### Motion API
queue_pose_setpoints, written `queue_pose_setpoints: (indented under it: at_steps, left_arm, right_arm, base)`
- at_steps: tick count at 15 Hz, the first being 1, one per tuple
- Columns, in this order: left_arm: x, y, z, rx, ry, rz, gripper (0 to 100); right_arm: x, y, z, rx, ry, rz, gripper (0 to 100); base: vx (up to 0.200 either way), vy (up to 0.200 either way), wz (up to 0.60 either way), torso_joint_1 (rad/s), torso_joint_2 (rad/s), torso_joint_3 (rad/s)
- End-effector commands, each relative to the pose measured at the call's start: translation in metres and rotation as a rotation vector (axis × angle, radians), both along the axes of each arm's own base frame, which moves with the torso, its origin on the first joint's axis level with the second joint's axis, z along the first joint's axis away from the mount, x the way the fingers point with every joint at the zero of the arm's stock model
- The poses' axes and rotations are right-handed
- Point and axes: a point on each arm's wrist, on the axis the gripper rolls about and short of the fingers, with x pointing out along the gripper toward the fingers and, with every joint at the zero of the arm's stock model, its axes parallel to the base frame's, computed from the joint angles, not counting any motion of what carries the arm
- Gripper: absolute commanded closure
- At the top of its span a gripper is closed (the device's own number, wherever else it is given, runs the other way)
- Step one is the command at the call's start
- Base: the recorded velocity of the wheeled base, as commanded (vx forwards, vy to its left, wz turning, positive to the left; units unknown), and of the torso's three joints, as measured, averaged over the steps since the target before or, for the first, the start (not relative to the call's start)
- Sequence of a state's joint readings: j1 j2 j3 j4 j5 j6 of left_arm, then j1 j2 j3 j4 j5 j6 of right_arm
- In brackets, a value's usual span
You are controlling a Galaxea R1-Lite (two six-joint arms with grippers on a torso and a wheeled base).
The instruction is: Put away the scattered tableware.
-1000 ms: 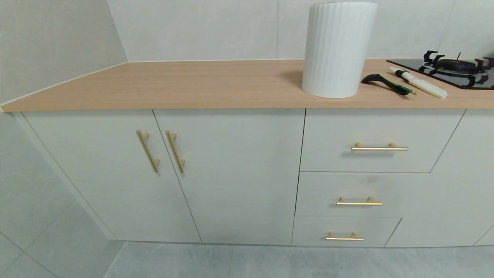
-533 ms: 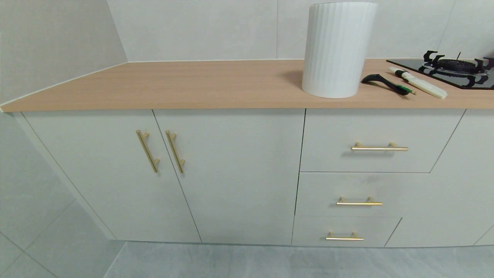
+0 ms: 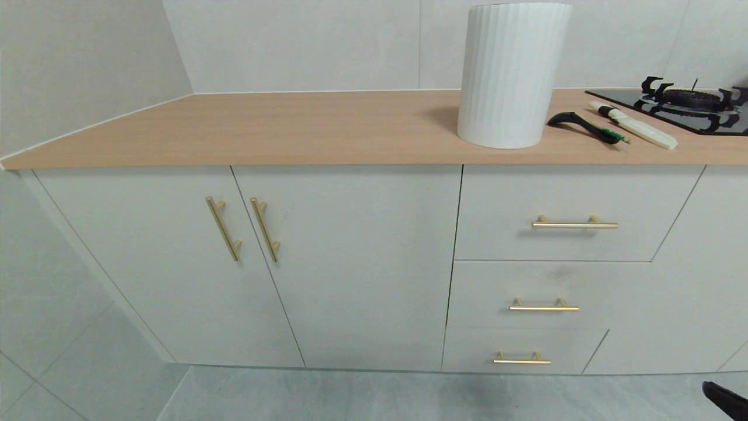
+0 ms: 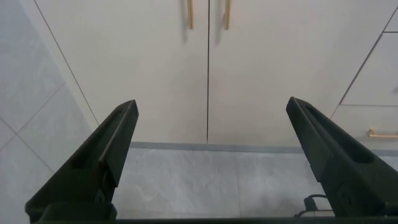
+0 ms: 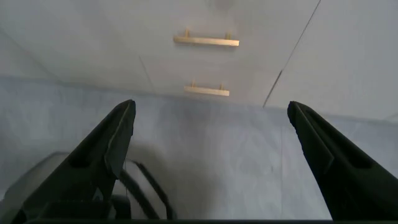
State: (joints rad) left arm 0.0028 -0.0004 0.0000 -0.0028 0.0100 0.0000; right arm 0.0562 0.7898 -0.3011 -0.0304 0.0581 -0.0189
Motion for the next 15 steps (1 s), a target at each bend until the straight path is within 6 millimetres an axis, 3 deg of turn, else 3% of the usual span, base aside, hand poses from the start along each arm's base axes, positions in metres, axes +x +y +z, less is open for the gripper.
queue_pose_setpoints:
  at_steps: [1, 3, 4, 5, 7, 11, 15]
  left_arm:
    - [0.0, 0.0, 0.0, 0.0, 0.0, 0.001, 0]
    - [0.0, 0.0, 0.0, 0.0, 0.0, 0.001, 0]
    - [0.0, 0.0, 0.0, 0.0, 0.0, 0.001, 0]
    - [0.0, 0.0, 0.0, 0.002, 0.0, 0.001, 0]
    - [0.0, 0.0, 0.0, 0.0, 0.0, 0.001, 0]
    - [0.0, 0.0, 0.0, 0.0, 0.002, 0.001, 0]
    - [0.0, 0.0, 0.0, 0.0, 0.0, 0.001, 0]
  right_arm:
    - [0.075, 0.007, -0.01, -0.023, 0.212, 0.012, 0]
    - [0.117, 0.012, -0.022, -0.021, 0.253, 0.016, 0]
    - [0.126, 0.013, -0.026, -0.022, 0.265, 0.017, 0]
    - [0.153, 0.019, -0.039, -0.025, 0.279, 0.032, 0]
    - [0.176, 0.023, -0.057, -0.026, 0.286, 0.038, 0]
    - [0.213, 0.027, -0.091, -0.014, 0.268, 0.025, 0]
    - [0.234, 0.026, -0.126, -0.031, 0.235, -0.025, 0]
  base:
    - [0.0, 0.0, 0.0, 0.0, 0.0, 0.0]
    - [0.0, 0.0, 0.0, 0.0, 0.0, 0.0]
    - [0.0, 0.0, 0.0, 0.0, 0.0, 0.0]
    - [0.0, 0.0, 0.0, 0.0, 0.0, 0.0]
    - [0.0, 0.0, 0.0, 0.0, 0.0, 0.0]
    - [0.0, 0.0, 0.0, 0.0, 0.0, 0.0]
    - [0.0, 0.0, 0.0, 0.0, 0.0, 0.0]
